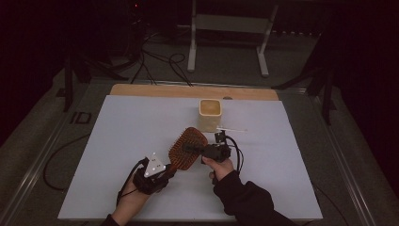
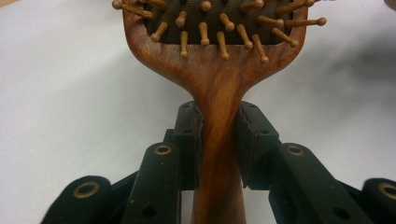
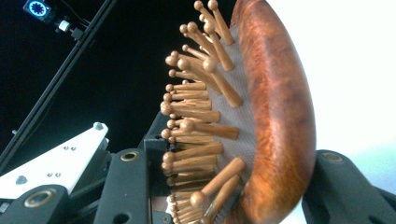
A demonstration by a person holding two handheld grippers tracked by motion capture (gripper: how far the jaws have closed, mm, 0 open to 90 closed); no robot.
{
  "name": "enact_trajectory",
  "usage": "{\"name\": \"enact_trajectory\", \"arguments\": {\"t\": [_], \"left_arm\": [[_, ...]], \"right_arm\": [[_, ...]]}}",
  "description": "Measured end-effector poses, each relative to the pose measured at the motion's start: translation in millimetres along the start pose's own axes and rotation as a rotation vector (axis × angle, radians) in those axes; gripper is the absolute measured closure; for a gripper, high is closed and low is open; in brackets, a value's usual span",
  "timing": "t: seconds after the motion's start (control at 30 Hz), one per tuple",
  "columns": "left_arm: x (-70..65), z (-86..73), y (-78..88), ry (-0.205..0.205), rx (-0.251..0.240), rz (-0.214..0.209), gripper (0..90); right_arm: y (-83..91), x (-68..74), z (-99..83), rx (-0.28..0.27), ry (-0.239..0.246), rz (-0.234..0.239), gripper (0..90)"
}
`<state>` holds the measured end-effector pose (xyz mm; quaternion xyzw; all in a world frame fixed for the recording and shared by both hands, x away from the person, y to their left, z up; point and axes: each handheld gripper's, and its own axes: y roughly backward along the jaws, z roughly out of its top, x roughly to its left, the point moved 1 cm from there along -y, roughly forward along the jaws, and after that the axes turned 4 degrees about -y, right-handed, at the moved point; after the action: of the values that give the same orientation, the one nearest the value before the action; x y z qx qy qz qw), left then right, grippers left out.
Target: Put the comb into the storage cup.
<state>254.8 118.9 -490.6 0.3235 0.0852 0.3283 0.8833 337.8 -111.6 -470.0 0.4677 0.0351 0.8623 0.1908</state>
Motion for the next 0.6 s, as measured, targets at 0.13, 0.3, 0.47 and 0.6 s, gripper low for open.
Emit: {"name": "enact_trajectory", "arguments": {"t": [0.13,0.3,0.47,0.6], "left_arm": [[-1.0,-0.6,-2.5,0.015,0.024,-0.024,50.4],[5.3,-0.5,1.6,0.056,0.005,-0.038,39.9],[9.2,1.2,6.4,0.072,-0.002,-0.043,31.1],[10.2,0.4,7.5,0.074,0.010,-0.038,20.2]], "right_arm": [[4.7,6.8,7.1,-0.018,0.036,-0.003,52.3],[11.0,14.9,15.6,-0.035,0.101,-0.029,52.3],[20.0,24.6,27.9,-0.057,0.164,-0.051,52.2],[24.1,28.3,34.4,-0.070,0.190,-0.063,52.2]]}}
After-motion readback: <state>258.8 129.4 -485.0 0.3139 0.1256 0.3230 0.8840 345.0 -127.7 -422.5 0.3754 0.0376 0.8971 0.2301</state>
